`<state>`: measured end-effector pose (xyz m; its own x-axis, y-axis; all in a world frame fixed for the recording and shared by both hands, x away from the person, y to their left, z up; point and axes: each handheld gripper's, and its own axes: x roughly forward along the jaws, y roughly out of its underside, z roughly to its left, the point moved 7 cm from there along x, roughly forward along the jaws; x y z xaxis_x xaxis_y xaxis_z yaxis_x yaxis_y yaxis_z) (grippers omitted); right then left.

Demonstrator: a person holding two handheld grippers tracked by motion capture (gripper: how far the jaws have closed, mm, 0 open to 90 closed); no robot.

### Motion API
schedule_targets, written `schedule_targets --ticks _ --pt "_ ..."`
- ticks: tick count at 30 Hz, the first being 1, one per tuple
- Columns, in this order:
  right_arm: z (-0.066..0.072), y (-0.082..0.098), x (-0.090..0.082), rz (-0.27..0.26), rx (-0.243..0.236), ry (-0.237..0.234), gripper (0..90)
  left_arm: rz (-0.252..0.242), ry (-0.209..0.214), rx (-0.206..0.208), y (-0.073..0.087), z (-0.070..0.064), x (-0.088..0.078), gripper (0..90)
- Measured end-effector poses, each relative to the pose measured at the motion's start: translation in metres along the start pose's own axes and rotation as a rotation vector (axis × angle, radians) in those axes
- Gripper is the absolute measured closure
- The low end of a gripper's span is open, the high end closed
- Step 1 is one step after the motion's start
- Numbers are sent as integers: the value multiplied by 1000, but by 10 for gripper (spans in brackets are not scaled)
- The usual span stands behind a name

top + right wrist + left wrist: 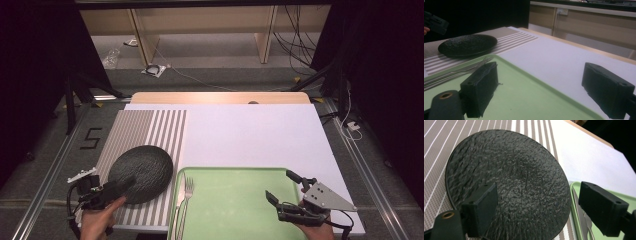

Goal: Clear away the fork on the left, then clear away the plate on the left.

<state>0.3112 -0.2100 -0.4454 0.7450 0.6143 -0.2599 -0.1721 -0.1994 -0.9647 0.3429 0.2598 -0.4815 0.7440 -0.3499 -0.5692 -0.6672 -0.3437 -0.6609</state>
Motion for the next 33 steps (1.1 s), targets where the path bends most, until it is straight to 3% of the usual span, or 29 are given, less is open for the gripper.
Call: schedule_targets --ticks 8,14,24,33 --pt "0 0 0 -1 -1 -1 144 -34 7 -141 5 7 -5 159" --pt "0 0 1 -2 0 0 144 -51 35 -280 10 12 -6 158" --pt "0 0 1 -3 1 -1 144 -66 39 -422 18 22 -10 158" --pt "1 0 1 -1 -1 -2 143 -66 29 -525 27 28 -13 158"
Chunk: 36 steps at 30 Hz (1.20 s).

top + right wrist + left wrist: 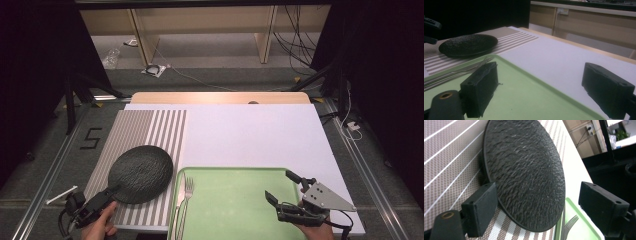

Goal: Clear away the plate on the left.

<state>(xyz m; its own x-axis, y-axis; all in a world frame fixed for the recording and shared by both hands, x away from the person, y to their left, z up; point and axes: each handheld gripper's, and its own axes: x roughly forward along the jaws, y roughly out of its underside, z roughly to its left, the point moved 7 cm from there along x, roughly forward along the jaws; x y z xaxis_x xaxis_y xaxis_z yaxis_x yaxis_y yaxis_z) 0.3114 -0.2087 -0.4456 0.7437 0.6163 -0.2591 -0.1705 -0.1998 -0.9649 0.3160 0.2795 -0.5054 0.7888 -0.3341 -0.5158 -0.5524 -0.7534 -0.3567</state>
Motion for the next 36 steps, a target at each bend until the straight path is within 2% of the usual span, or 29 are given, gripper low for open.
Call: schedule_targets --ticks 8,12,16,21,29,36 --pt "0 0 0 2 -1 0 144 24 36 -142 9 9 0 162" --pt "1 0 1 1 -2 -4 144 55 43 -209 13 13 4 163" --pt "2 -1 0 1 2 -5 144 40 53 -258 13 15 5 167" --pt "2 -1 1 -2 -2 -5 144 46 57 -287 15 16 8 172" --pt "1 -2 -1 -2 -4 -4 144 16 61 -322 15 17 11 226" --pt "2 -2 0 -2 -2 -4 144 12 52 -321 18 16 16 315"
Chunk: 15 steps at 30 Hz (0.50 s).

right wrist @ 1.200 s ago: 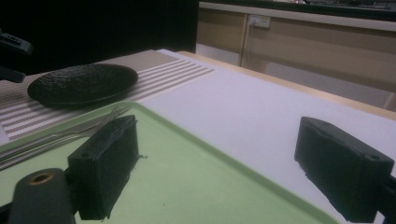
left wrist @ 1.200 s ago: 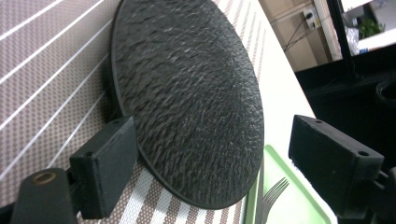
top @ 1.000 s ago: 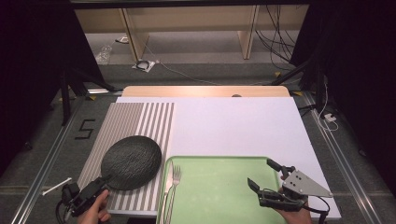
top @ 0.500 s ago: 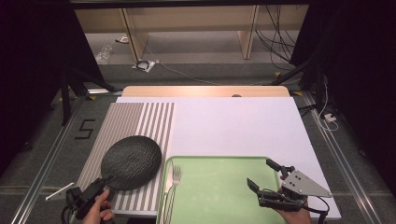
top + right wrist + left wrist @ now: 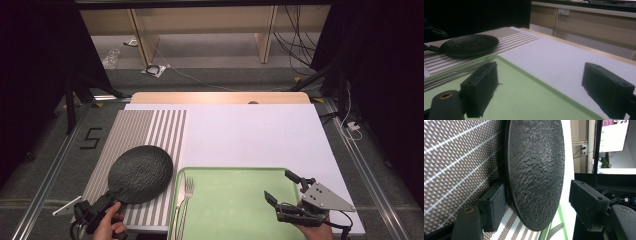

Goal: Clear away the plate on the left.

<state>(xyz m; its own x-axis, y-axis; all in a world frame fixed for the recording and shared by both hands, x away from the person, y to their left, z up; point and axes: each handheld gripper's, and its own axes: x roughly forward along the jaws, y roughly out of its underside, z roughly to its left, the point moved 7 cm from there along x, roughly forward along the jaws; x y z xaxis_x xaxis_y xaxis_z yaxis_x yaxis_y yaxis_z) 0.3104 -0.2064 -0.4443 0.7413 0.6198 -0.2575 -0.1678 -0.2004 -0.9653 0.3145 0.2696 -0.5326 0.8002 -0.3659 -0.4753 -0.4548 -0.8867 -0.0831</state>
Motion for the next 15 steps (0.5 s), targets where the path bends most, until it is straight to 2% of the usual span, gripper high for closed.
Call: schedule_targets --ticks 5,15 --pt "0 0 1 0 1 -1 144 11 8 -32 1 2 3 350" --pt "0 0 1 1 4 -3 144 -9 10 -52 -3 5 6 427"
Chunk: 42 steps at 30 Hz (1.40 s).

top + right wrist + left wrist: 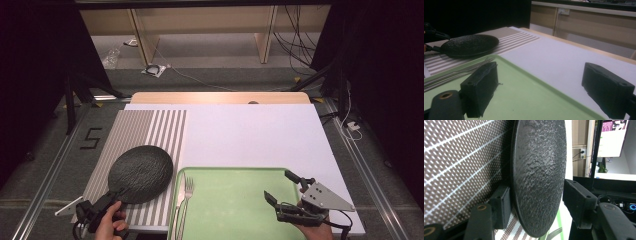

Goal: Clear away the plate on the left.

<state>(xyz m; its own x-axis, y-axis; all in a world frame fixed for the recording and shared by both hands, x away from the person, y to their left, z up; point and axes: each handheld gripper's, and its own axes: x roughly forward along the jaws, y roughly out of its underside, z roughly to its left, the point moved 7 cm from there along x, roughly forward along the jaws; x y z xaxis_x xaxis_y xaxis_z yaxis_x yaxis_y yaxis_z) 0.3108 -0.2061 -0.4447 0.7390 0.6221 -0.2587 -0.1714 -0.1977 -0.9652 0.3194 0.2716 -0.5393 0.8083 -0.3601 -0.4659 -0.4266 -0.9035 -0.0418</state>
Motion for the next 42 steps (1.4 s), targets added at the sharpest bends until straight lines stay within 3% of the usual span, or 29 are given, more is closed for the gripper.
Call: schedule_targets --ticks 12,21,34,42 --pt "-1 1 1 8 -3 1 144 -10 -2 -24 0 1 4 491" --pt "1 2 3 15 -5 -5 145 -7 8 -70 -1 5 8 552" --pt "2 2 4 19 -3 -6 146 7 13 -100 -1 5 17 573" --pt "2 2 4 16 -5 -7 146 30 -6 -129 2 10 17 715"
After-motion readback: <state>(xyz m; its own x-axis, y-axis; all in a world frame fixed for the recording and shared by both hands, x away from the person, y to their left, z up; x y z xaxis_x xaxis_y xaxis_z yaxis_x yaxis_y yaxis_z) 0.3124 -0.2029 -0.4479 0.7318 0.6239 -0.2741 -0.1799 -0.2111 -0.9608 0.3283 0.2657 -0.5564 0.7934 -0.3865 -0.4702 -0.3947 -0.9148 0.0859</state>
